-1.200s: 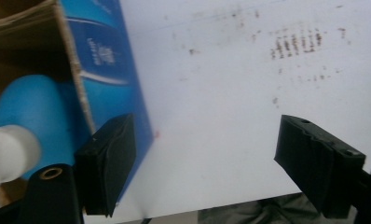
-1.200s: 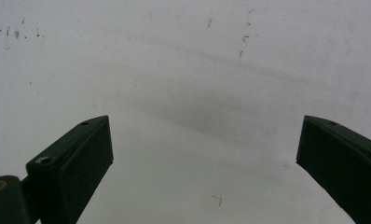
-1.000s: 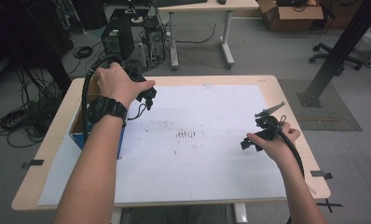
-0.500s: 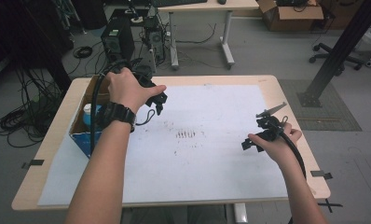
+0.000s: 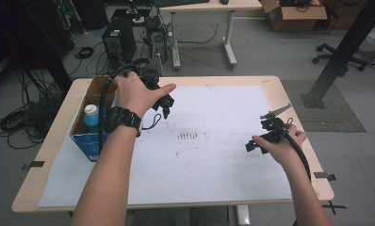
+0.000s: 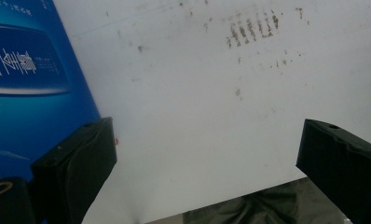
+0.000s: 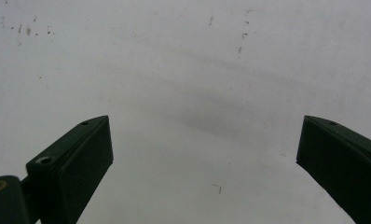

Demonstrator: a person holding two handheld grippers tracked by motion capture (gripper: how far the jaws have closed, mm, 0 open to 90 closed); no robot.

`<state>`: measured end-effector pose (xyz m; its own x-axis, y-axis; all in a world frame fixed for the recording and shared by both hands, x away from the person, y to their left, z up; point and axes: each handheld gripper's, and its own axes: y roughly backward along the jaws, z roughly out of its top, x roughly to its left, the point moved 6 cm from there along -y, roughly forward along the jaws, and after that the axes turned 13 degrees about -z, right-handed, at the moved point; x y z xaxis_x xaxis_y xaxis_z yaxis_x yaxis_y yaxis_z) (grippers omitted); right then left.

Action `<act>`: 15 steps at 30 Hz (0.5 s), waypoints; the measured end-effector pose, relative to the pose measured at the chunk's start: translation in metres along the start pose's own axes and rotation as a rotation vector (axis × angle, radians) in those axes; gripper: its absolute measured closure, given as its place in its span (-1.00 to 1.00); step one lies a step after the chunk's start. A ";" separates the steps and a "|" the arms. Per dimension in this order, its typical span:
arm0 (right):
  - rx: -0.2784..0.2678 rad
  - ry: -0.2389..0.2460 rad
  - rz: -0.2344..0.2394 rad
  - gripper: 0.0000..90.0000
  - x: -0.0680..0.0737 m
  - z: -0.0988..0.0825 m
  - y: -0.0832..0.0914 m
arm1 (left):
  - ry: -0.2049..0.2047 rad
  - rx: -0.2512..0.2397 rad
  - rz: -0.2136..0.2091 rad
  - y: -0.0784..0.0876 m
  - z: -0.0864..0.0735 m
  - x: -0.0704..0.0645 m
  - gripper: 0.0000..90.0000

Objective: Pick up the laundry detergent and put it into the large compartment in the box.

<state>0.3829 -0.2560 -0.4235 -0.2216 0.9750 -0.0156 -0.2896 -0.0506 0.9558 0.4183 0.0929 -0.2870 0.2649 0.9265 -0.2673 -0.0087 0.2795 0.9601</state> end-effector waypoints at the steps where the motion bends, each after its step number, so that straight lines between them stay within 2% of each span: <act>1: -0.006 0.002 -0.002 -0.92 0.000 0.000 0.000 | 0.000 0.001 0.004 0.000 0.000 0.000 -0.89; 15: -0.004 0.004 0.000 -0.92 0.000 -0.002 0.000 | -0.012 0.010 0.012 -0.002 -0.001 -0.002 -0.89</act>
<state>0.3813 -0.2561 -0.4242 -0.2254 0.9741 -0.0166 -0.2930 -0.0516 0.9547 0.4168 0.0906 -0.2883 0.2764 0.9266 -0.2551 -0.0027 0.2661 0.9639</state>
